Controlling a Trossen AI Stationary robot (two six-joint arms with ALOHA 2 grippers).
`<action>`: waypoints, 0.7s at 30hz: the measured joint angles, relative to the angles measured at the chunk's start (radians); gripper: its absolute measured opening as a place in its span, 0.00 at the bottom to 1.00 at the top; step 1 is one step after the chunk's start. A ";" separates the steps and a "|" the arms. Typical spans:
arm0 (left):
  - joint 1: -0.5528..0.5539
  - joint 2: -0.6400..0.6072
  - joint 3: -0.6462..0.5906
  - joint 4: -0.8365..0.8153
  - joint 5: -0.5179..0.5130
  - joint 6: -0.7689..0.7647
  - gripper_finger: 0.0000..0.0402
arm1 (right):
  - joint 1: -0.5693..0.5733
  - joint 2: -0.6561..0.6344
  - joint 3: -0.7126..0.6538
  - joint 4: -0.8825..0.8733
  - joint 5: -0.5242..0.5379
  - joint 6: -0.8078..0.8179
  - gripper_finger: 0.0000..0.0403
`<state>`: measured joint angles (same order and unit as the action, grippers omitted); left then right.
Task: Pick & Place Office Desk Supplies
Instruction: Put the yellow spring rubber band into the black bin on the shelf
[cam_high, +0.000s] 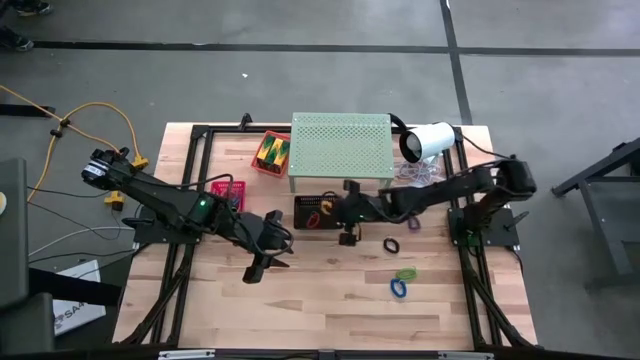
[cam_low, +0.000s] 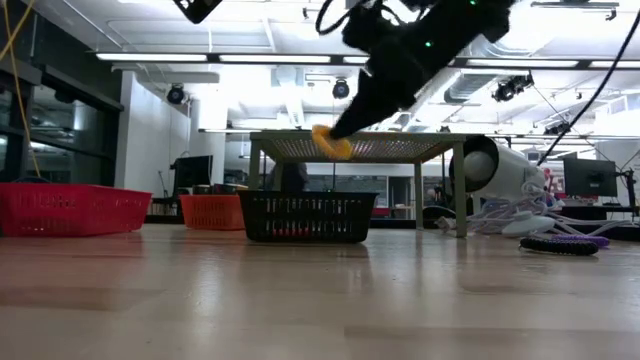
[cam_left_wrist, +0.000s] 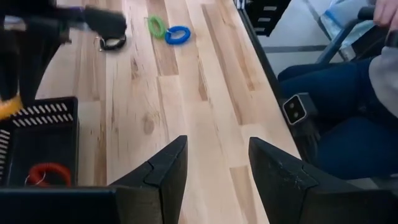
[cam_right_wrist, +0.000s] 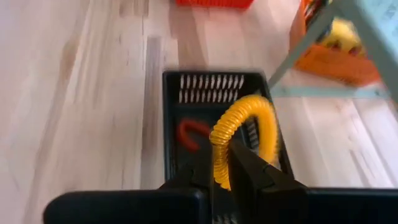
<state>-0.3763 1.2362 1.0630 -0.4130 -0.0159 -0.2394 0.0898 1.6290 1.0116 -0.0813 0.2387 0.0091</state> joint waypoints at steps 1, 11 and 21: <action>0.000 0.000 0.000 0.005 0.000 0.000 0.41 | -0.005 0.019 0.019 -0.019 -0.010 -0.009 0.05; 0.000 0.003 0.000 0.029 -0.009 0.000 0.41 | -0.067 0.224 0.198 -0.034 -0.115 -0.040 0.05; 0.000 0.003 0.000 0.055 -0.009 0.000 0.41 | -0.085 0.228 0.196 -0.048 -0.160 -0.031 0.05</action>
<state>-0.3759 1.2388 1.0630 -0.3581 -0.0246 -0.2394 0.0048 1.8572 1.2076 -0.1294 0.0784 -0.0222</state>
